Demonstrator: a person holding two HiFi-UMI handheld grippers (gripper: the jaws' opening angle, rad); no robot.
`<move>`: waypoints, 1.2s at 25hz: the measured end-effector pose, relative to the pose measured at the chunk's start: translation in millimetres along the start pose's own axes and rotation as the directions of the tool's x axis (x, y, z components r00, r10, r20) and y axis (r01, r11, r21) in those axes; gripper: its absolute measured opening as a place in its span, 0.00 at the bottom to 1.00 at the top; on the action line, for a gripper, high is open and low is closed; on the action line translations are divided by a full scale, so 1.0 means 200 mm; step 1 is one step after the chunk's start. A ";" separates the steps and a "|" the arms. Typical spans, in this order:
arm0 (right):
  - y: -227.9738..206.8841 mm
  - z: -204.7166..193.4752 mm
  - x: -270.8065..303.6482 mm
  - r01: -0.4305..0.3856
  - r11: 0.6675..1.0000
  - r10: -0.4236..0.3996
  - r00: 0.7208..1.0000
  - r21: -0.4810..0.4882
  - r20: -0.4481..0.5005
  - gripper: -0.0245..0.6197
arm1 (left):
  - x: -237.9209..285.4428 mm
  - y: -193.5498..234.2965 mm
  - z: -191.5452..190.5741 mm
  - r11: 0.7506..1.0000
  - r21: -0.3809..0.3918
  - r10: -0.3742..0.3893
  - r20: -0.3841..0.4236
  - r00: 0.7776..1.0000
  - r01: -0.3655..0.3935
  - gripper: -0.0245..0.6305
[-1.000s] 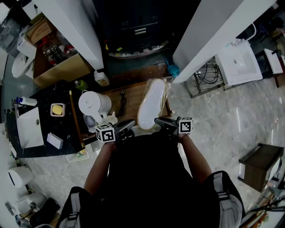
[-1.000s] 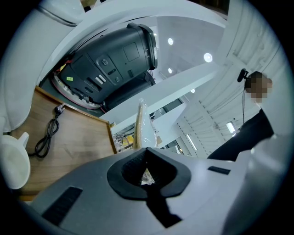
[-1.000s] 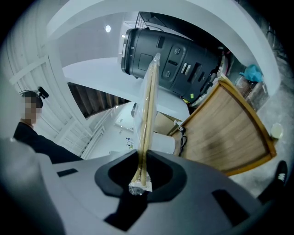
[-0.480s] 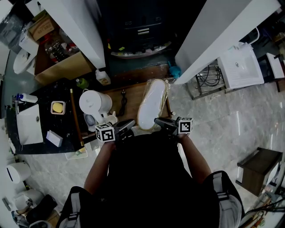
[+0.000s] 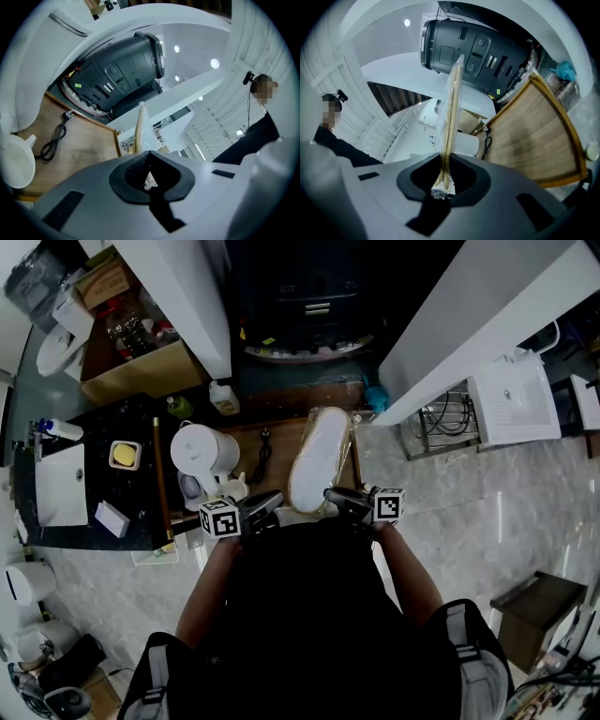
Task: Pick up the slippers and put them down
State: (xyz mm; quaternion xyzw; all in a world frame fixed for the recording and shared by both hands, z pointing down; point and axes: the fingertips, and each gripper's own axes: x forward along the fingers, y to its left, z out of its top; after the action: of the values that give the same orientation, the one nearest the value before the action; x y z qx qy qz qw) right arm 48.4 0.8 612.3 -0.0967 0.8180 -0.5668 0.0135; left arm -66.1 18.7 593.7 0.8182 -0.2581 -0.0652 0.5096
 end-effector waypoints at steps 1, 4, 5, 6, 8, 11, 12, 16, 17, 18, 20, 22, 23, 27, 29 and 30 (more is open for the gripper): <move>0.00 0.00 0.01 -0.003 1.000 0.003 1.000 0.002 -0.004 0.14 | 0.00 0.00 0.00 1.000 -0.001 0.003 0.007 1.000 -0.003 0.05; -0.01 0.01 0.02 -0.006 1.000 0.007 1.000 0.008 -0.020 0.14 | -0.01 0.00 0.01 1.000 -0.008 0.013 0.030 0.999 -0.013 0.05; -0.02 0.02 0.02 -0.007 1.000 0.007 1.000 0.009 -0.029 0.14 | -0.01 0.00 0.01 1.000 -0.010 0.017 0.039 0.999 -0.017 0.05; -0.03 0.02 0.03 -0.007 1.000 0.008 0.999 0.011 -0.038 0.14 | -0.01 0.00 0.01 1.000 -0.013 0.021 0.049 0.999 -0.021 0.05; -0.04 0.02 0.04 -0.005 1.000 0.006 0.998 0.014 -0.057 0.14 | -0.03 0.01 0.01 0.999 -0.020 0.031 0.070 0.997 -0.029 0.05; -0.08 0.01 0.05 0.002 1.000 -0.001 0.996 0.014 -0.088 0.14 | -0.05 0.01 0.01 0.998 -0.029 0.050 0.106 0.993 -0.047 0.05; -0.10 0.01 0.05 -0.001 1.000 0.002 0.995 0.015 -0.095 0.14 | -0.06 0.01 0.01 0.998 -0.031 0.057 0.117 0.991 -0.054 0.05; -0.11 0.02 0.07 -0.009 1.000 0.011 0.991 0.019 -0.133 0.14 | -0.10 0.01 0.00 0.996 -0.042 0.081 0.156 0.984 -0.075 0.05; -0.12 0.02 0.08 -0.008 1.000 0.011 0.990 0.020 -0.143 0.14 | -0.11 0.01 0.00 0.996 -0.045 0.087 0.164 0.983 -0.080 0.05; -0.12 0.02 0.08 -0.005 1.000 0.008 0.988 0.021 -0.153 0.14 | -0.12 0.01 0.00 0.995 -0.047 0.093 0.173 0.981 -0.086 0.05; -0.14 0.02 0.09 -0.002 1.000 0.006 0.985 0.022 -0.173 0.14 | -0.13 0.01 0.00 0.994 -0.051 0.104 0.194 0.976 -0.096 0.05; -0.15 0.02 0.10 -0.002 1.000 0.006 0.982 0.020 -0.190 0.14 | -0.14 0.00 0.00 0.993 -0.055 0.113 0.211 0.971 -0.103 0.05; -0.16 0.02 0.11 0.002 1.000 0.002 0.979 0.019 -0.202 0.14 | -0.14 0.00 -0.01 0.993 -0.057 0.118 0.219 0.968 -0.108 0.05; -0.20 0.01 0.12 0.018 1.000 -0.012 0.970 0.024 -0.243 0.14 | -0.17 0.00 -0.02 0.989 -0.068 0.142 0.257 0.956 -0.128 0.05; -0.22 0.00 0.12 0.023 0.999 -0.014 0.965 0.029 -0.262 0.14 | -0.18 0.00 -0.02 0.988 -0.074 0.154 0.276 0.949 -0.138 0.05; -0.23 0.00 0.12 0.026 0.999 -0.017 0.962 0.028 -0.272 0.15 | -0.19 0.00 -0.03 0.987 -0.077 0.159 0.284 0.945 -0.143 0.05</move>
State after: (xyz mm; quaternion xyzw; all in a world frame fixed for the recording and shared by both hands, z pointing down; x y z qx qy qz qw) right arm 30.9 -19.4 657.7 -0.0267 0.8020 -0.5877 -0.1035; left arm -96.7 41.3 590.8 0.7633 -0.3900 -0.1520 0.4921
